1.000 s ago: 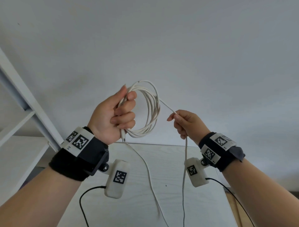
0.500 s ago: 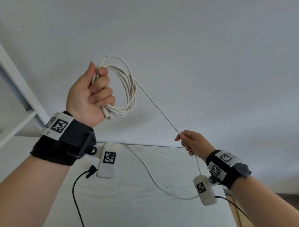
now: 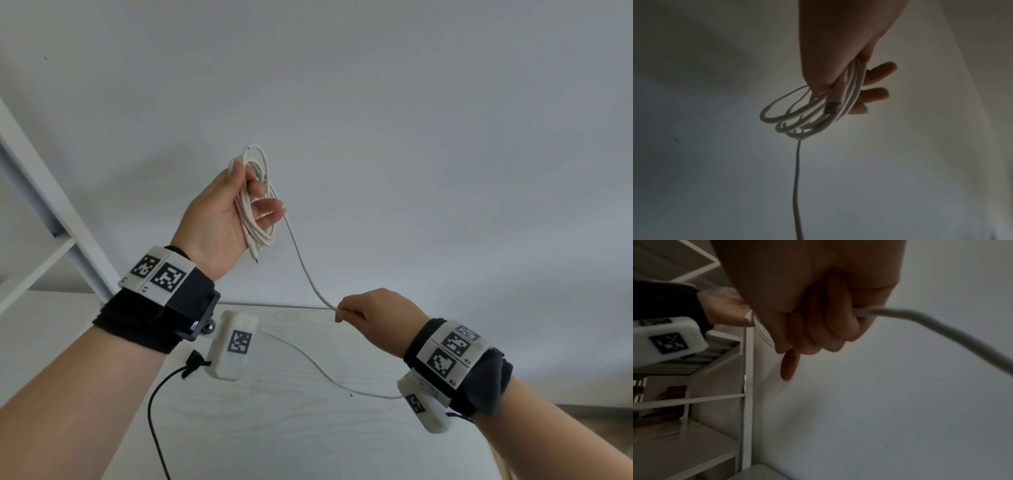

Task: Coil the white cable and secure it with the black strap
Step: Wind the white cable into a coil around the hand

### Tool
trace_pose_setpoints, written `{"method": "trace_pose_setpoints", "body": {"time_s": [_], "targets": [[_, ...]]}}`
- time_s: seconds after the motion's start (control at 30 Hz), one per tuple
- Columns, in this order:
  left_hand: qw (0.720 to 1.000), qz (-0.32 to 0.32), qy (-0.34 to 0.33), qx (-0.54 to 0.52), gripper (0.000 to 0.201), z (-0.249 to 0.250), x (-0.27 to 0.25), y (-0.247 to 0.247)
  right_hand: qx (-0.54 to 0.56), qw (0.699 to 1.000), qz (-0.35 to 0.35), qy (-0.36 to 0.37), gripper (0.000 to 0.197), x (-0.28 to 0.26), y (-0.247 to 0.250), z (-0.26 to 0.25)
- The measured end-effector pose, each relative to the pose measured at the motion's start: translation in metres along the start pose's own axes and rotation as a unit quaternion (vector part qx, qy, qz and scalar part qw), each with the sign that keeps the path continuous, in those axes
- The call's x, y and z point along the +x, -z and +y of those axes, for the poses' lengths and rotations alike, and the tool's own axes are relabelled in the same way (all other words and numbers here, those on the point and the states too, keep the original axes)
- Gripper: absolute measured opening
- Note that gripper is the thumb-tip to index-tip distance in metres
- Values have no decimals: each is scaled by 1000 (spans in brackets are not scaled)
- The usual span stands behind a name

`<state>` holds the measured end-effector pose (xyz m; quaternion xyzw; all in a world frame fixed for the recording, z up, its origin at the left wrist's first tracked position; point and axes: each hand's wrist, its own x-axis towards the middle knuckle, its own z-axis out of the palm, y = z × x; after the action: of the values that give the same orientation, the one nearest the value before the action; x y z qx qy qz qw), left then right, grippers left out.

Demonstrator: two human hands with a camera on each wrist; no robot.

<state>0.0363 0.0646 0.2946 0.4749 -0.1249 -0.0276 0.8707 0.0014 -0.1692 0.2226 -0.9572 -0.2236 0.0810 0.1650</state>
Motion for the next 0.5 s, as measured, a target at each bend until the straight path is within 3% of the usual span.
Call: {"method": "trace_pose_setpoints", "body": {"time_s": [0.37,0.5], "targets": [[994,-19,23,103,14,-17,-2,-9,-79,991,-46,93,19,-11,9,-46],[988,-11,40,152,23,-24,-5,-12,-76,989,-36,125,19,-16,20,-58]]}}
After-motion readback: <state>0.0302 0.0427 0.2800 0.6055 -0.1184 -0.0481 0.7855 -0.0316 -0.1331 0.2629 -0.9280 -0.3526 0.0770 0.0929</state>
